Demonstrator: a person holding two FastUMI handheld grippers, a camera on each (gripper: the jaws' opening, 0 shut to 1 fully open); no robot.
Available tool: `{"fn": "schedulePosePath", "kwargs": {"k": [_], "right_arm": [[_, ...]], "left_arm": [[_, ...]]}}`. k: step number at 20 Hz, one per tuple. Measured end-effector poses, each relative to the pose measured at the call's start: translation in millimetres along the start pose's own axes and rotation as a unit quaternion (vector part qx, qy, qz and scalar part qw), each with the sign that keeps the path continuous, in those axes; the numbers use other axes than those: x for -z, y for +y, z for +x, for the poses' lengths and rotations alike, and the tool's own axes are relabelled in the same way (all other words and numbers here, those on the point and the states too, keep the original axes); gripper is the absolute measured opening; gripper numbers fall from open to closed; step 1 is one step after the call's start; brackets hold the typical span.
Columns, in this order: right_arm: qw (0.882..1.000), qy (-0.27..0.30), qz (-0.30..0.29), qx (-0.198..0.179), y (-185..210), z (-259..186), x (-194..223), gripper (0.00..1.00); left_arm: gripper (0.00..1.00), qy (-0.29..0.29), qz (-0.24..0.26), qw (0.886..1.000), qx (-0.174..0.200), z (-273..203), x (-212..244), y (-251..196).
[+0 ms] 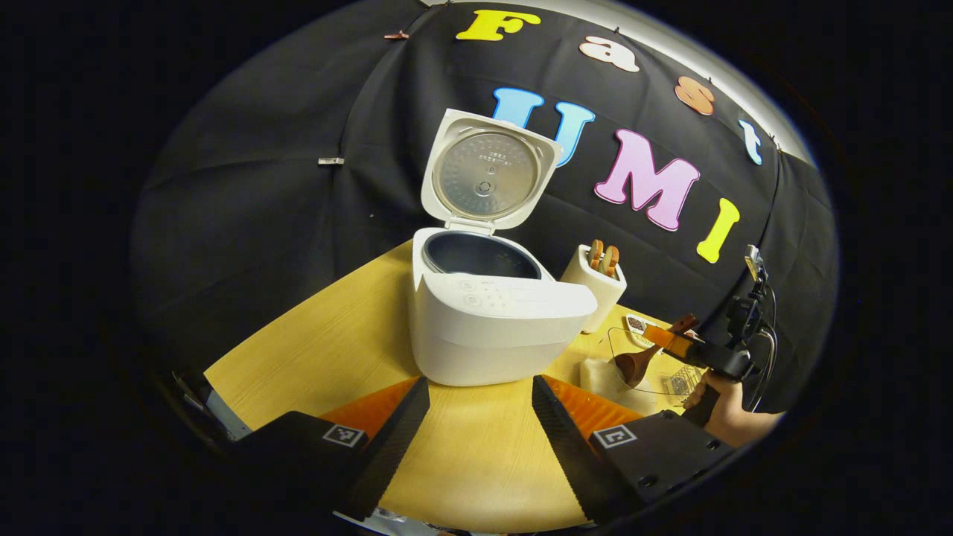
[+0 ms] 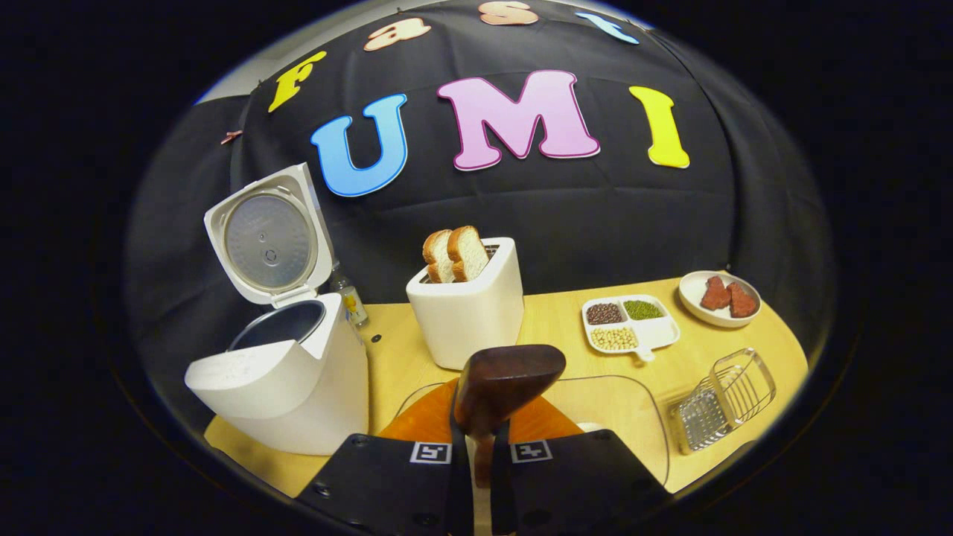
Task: Close the left gripper, press the button to open the rice cooker; take a wooden spoon from the chopstick holder with the right hand, scoop a spoonful of rice and pour it into the rice cooker, then put the wooden spoon back into the chopstick holder.
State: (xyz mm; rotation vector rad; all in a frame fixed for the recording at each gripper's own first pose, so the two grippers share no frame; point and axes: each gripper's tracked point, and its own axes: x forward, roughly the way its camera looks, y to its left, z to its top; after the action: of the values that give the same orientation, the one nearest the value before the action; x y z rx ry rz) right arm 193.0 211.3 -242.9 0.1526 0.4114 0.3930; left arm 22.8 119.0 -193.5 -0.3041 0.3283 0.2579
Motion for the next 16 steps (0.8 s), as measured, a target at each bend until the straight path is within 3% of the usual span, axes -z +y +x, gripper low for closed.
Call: {"fn": "schedulePosePath", "kwargs": {"k": [4,8,16], "right_arm": [[0.997,0.028,0.076,-0.004,5,0,1,0.14],[0.984,0.052,0.172,-0.004,0,-10,-1,0.14],[0.966,0.026,0.256,0.040,-40,-39,-20,0.13]], "left_arm": [[0.96,0.000,-0.004,1.000,-0.002,-4,1,0],[0.96,-0.002,0.005,1.000,0.010,-4,-2,-9],[0.96,-0.005,0.029,0.998,0.047,-6,-14,-20]]}}
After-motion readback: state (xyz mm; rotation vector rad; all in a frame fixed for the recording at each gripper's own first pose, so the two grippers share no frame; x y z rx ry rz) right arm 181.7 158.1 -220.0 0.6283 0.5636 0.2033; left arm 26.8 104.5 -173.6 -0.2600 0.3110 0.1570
